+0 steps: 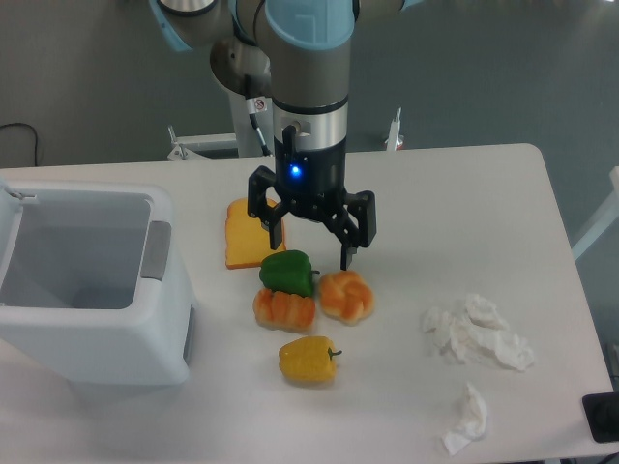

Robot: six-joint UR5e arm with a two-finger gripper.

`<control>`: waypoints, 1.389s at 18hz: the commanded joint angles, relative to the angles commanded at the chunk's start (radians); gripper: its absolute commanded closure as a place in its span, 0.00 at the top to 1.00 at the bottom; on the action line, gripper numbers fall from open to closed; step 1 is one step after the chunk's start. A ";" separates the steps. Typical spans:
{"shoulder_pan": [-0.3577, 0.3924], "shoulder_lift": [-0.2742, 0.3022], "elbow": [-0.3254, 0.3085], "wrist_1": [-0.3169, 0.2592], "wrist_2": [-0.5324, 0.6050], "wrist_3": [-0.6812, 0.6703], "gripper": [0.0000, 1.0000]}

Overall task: Pick up the square bread
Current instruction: 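Lower the open gripper onto the golden braided bread rolls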

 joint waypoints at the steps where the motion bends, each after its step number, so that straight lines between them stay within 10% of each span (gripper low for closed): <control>1: 0.000 -0.002 0.000 0.000 0.009 0.000 1.00; 25: -0.031 -0.141 -0.048 0.057 0.032 -0.021 1.00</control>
